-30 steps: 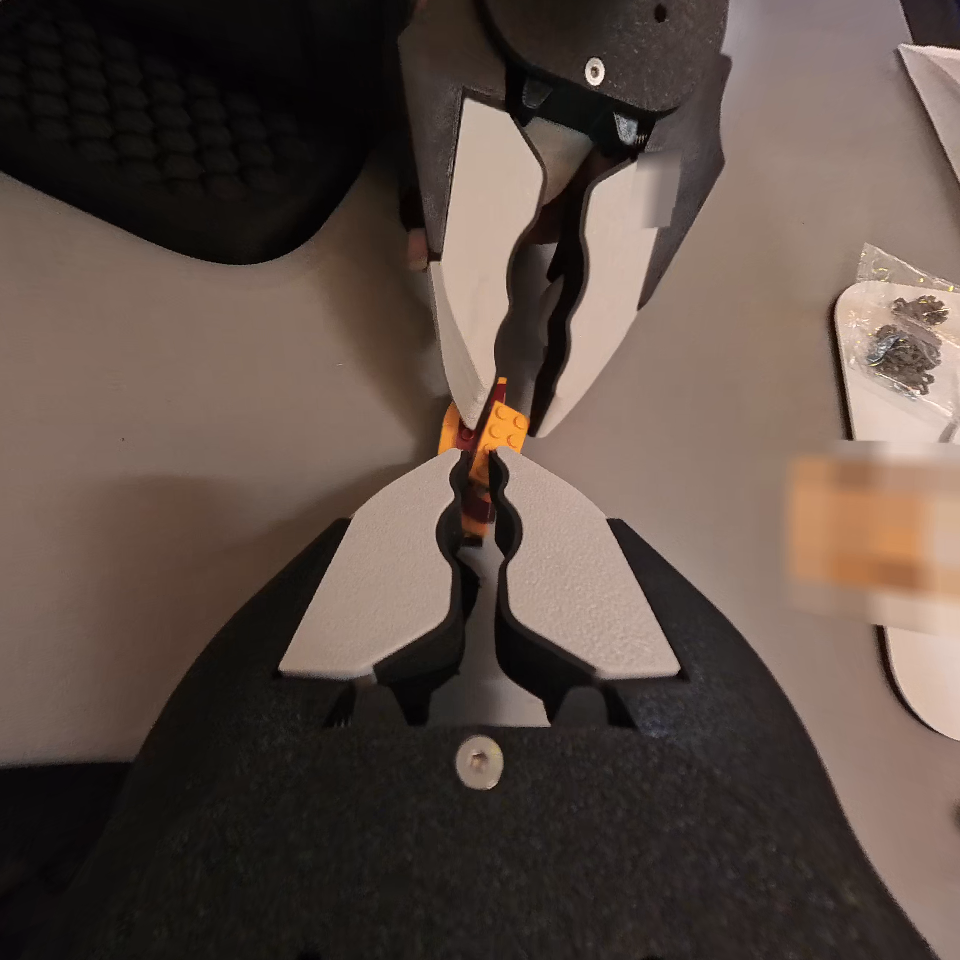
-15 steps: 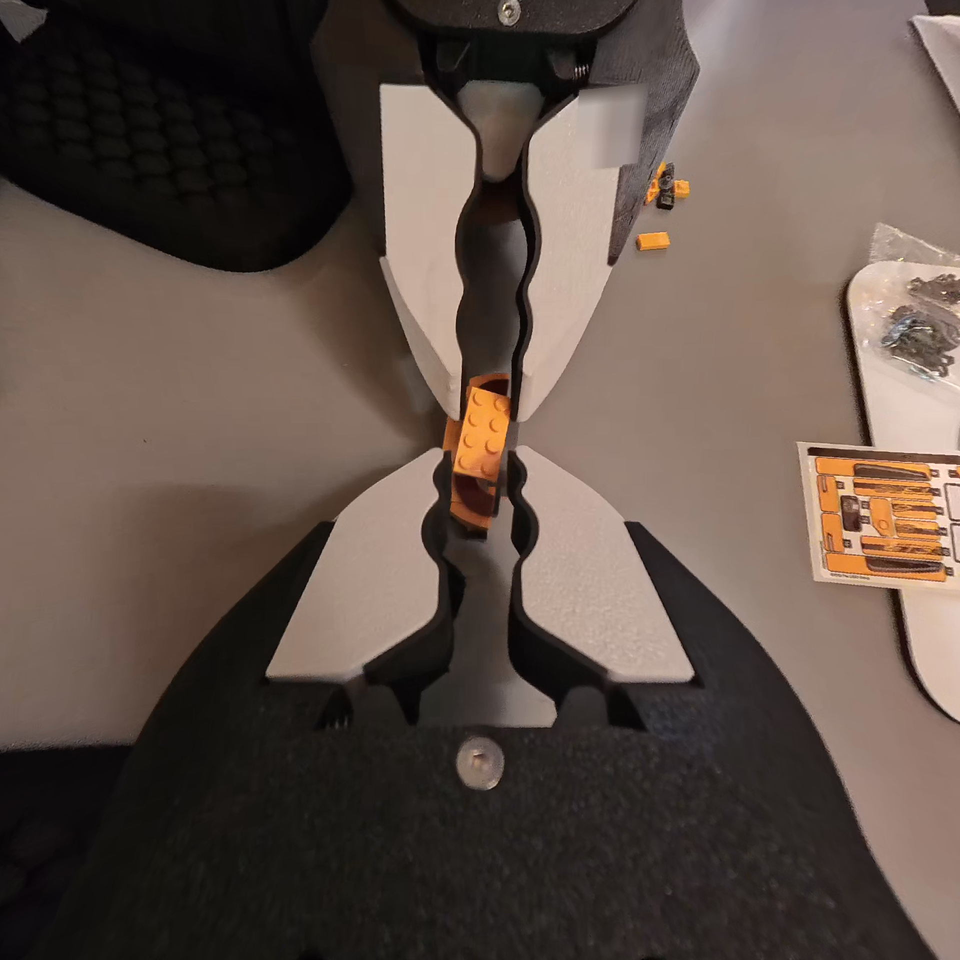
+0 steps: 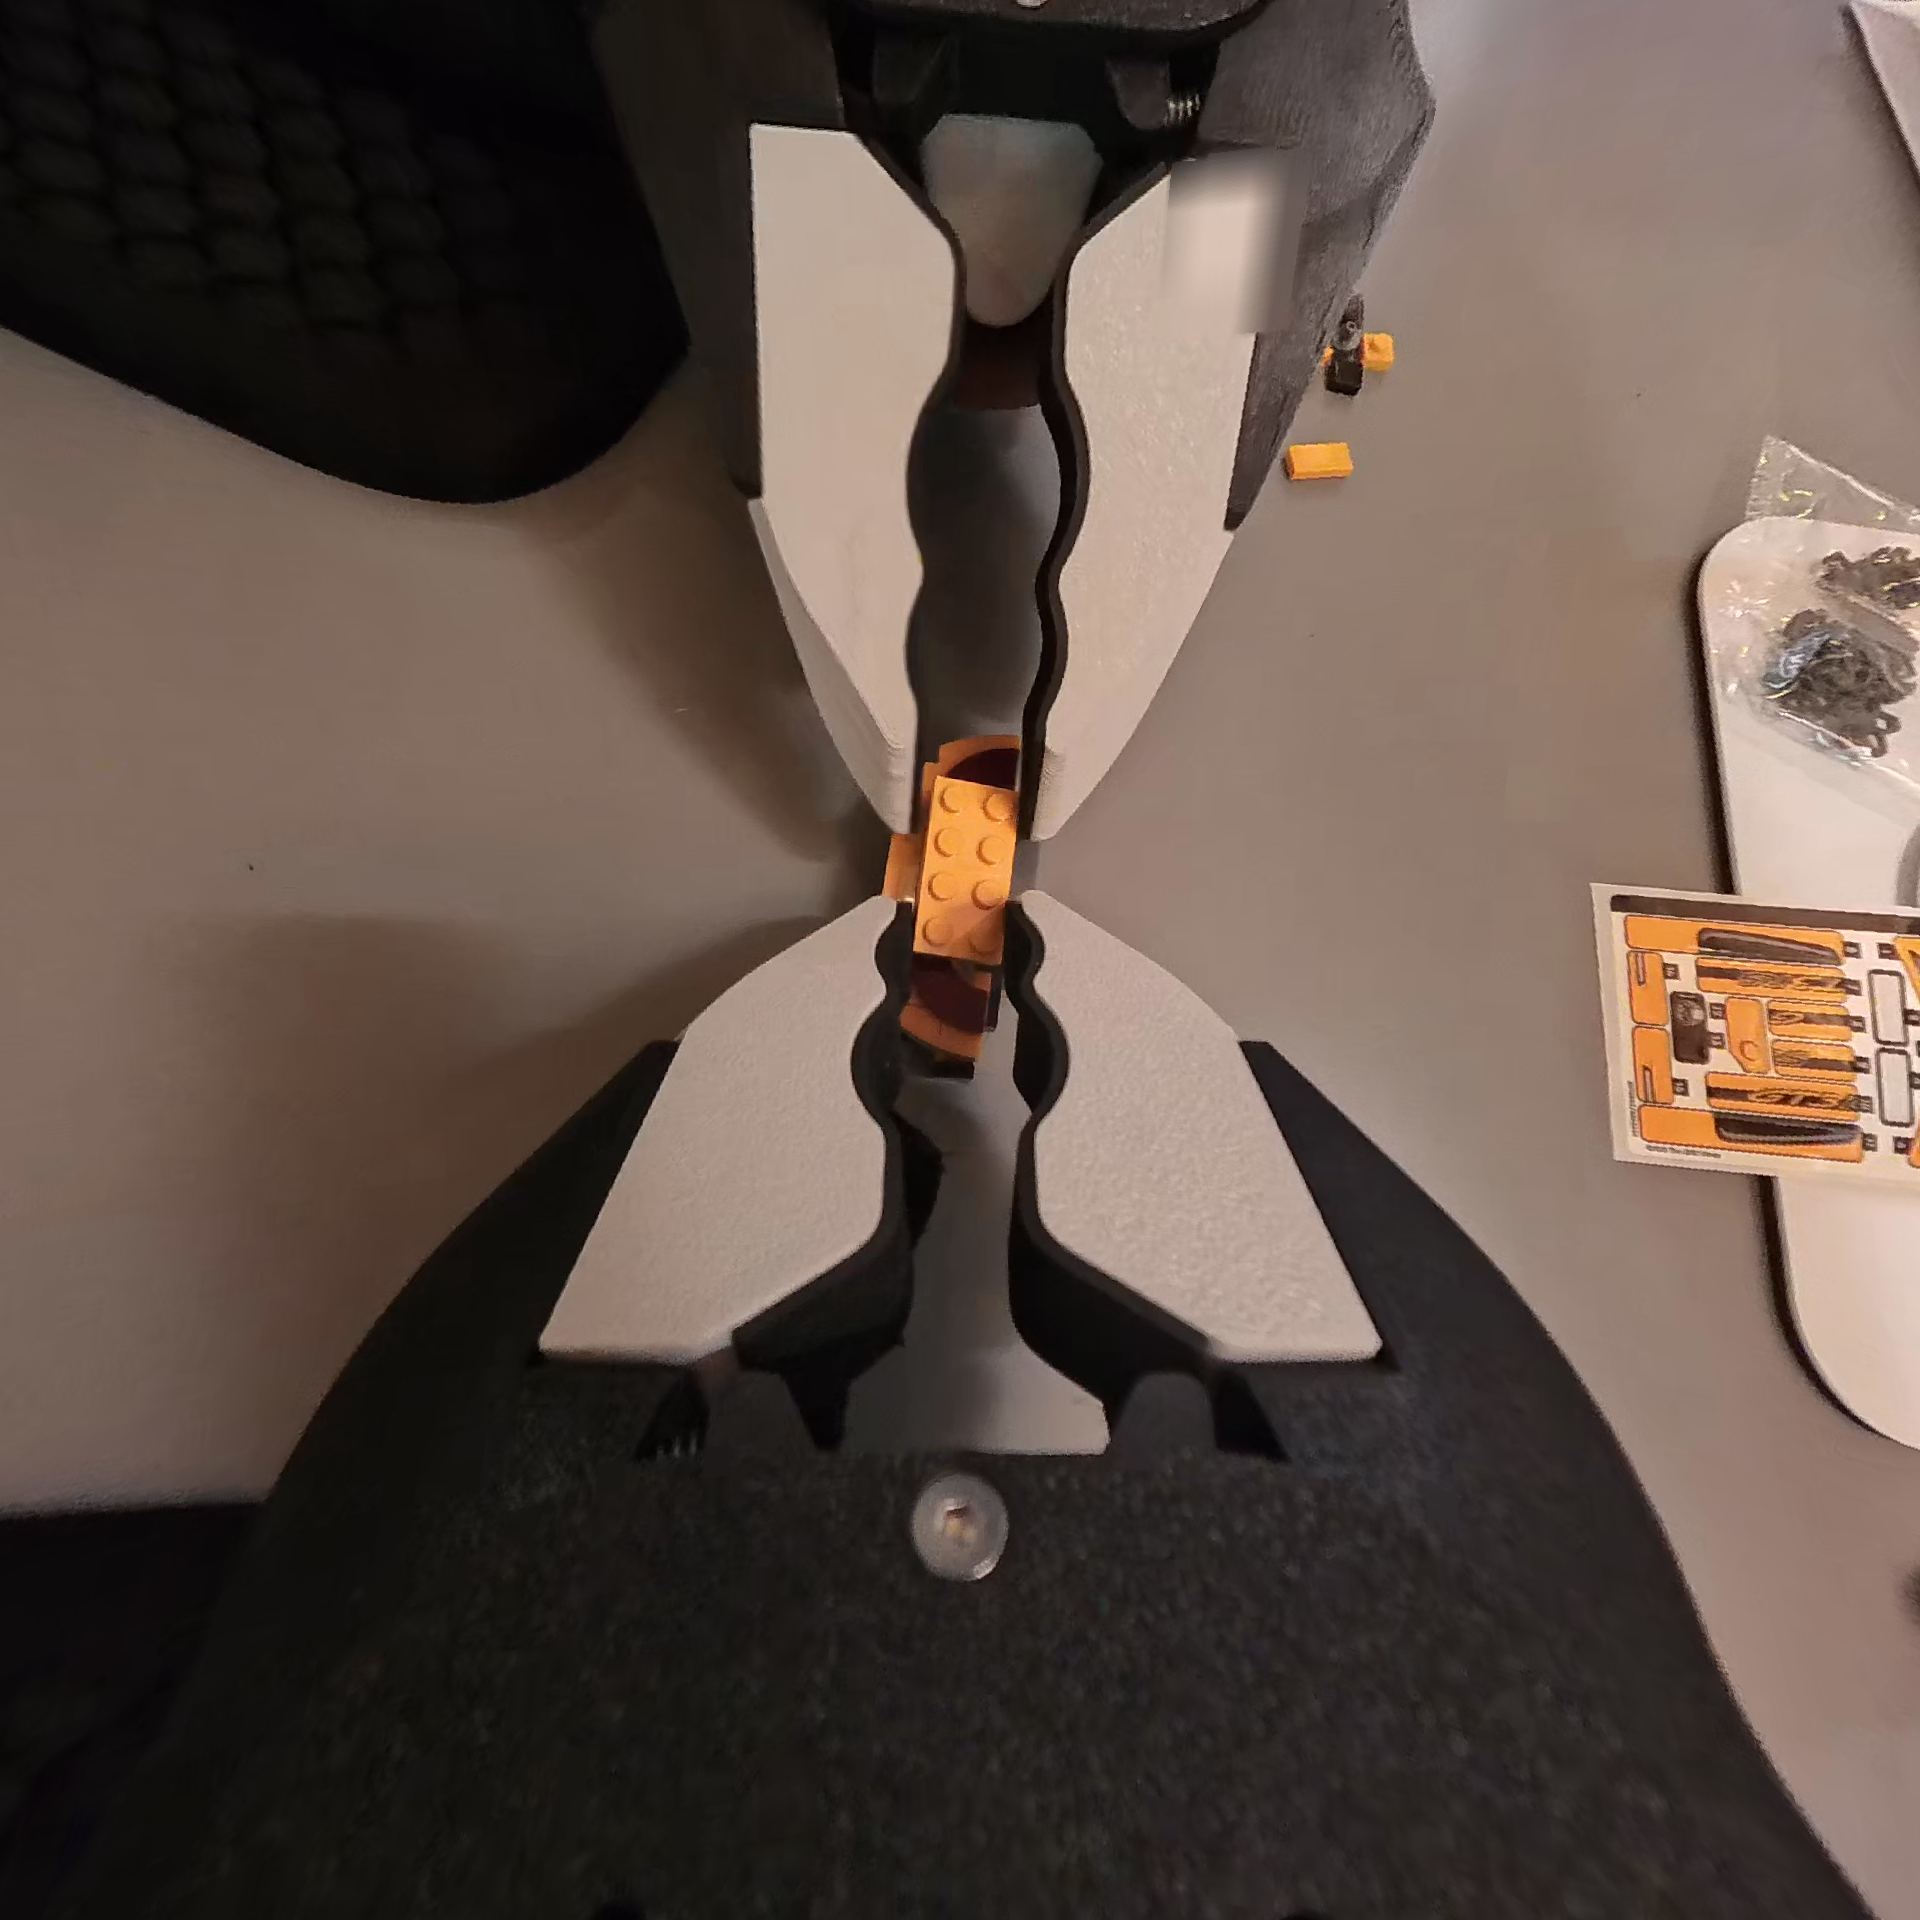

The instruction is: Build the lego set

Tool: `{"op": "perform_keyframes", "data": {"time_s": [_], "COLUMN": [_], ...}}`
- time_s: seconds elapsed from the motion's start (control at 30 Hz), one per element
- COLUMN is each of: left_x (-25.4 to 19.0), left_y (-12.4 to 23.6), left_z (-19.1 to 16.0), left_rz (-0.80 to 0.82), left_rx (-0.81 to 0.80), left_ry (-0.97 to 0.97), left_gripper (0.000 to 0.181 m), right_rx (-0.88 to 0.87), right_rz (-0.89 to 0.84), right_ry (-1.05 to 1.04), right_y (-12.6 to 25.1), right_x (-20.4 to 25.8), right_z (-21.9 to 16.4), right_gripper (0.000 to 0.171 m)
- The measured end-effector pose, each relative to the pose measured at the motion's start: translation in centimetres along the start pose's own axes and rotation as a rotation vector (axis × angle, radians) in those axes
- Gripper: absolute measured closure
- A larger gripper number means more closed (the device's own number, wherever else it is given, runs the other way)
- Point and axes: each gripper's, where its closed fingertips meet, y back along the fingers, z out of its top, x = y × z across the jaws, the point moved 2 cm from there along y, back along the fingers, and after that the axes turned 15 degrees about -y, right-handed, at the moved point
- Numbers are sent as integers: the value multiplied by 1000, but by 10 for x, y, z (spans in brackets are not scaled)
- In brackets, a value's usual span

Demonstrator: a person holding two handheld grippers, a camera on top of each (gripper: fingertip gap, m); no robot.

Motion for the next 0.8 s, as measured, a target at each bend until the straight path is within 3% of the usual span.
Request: {"op": "perform_keyframes", "data": {"time_s": [0.8], "left_x": [-2], "left_y": [-1], "left_z": [-1], "left_rz": [26], "left_rx": [42], "left_ry": [-73], "left_gripper": [165], "right_rx": [14], "right_rz": [-6], "right_ry": [12], "right_y": [-3], "right_x": [1], "right_z": [-2], "right_gripper": [154]}}
